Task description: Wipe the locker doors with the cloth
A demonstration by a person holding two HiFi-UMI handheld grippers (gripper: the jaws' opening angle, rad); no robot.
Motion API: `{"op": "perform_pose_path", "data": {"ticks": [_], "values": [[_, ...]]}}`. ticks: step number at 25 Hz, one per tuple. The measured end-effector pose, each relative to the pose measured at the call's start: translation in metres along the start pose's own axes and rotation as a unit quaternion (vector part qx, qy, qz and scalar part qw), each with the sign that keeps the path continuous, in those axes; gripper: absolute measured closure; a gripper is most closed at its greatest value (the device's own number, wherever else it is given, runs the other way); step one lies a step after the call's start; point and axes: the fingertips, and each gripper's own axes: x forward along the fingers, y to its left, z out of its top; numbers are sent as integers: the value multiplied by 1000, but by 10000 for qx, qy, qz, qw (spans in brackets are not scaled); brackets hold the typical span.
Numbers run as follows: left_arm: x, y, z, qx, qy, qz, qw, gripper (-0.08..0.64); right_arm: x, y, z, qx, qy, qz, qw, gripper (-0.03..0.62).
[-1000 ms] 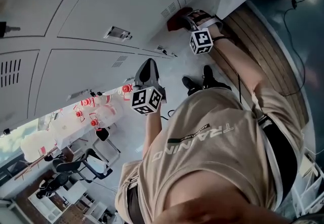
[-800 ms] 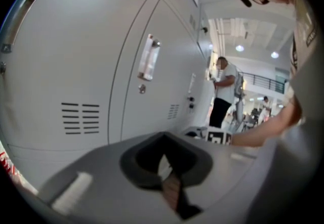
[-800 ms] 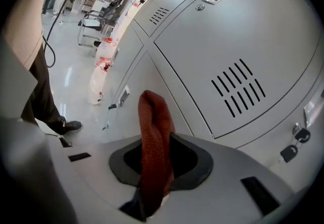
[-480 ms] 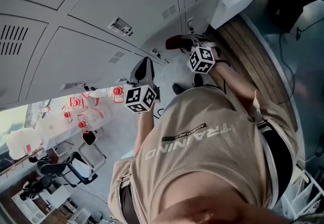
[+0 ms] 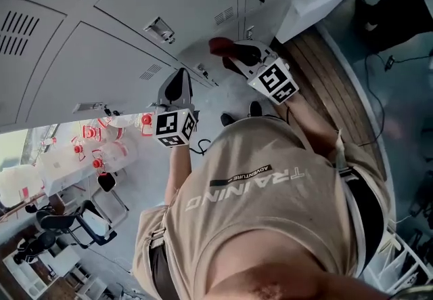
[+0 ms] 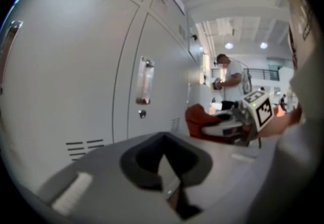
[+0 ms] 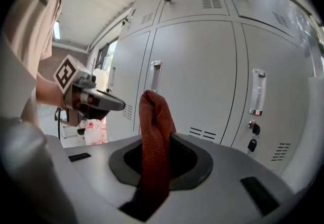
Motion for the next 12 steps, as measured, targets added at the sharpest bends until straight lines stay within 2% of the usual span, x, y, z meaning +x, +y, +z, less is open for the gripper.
{"op": "perform_pose_path", "data": {"ticks": [7,12], "values": [[-9,24,40,147,-397,200,9989,554,-18,-17,49,1032,-890,231,9904,537],[-21,33,68,238,-786,503,9954,554,-34,-24,84,836,-1357,64,9872,537]]}}
